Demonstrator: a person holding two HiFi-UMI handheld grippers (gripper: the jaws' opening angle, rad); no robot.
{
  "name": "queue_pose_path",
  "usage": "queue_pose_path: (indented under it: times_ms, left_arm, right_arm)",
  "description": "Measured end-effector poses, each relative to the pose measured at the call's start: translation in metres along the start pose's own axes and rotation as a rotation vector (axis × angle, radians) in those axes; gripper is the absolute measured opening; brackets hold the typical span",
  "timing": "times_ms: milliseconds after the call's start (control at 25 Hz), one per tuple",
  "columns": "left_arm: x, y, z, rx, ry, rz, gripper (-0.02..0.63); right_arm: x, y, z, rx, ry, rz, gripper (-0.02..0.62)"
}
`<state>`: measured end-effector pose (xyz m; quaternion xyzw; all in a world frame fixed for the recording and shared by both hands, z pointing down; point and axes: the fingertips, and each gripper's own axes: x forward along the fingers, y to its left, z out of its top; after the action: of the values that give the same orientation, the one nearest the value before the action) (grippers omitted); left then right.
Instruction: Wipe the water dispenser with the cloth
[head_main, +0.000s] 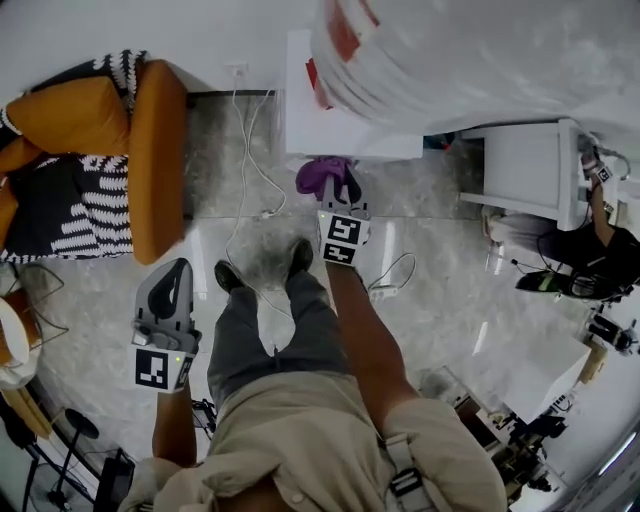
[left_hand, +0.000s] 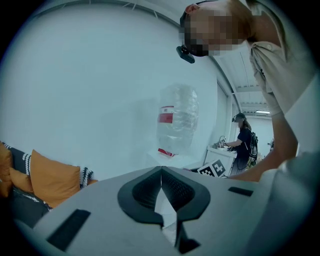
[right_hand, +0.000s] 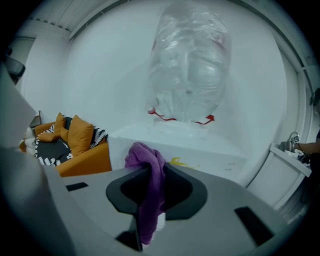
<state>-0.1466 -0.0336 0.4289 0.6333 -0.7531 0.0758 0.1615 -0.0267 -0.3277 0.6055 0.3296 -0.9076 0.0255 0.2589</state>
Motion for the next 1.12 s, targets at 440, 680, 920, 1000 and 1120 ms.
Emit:
queue_pose_path:
  times_ms: [440,680,920,1000,1120]
  left_arm:
    - [0.003,-0.031,0.059,0.076,-0.016,0.002,0.017]
    - [0.006,-0.060,0.105,0.139,-0.042,-0.003,0.017]
    - [0.006,-0.085,0.145,0.190,-0.067,0.003,0.017]
    - [0.006,-0.090,0.154,0.194,-0.062,0.006,0.017]
    - [0.007,-0.096,0.165,0.204,-0.039,0.012,0.017]
  right_arm:
    - [-0.023,-0.143,-0.002,0.035,0.063,-0.163,0.080]
    - [-0.028,-0.179,0.002,0.059,0.091,-0.125,0.079]
    - [-0.044,-0.192,0.016,0.053,0.101,-0.055,0.079]
    - [-0.055,-0.195,0.023,0.050,0.088,-0.041,0.079]
    - [-0.076,-0.199,0.040,0.052,0.064,-0.018,0.080]
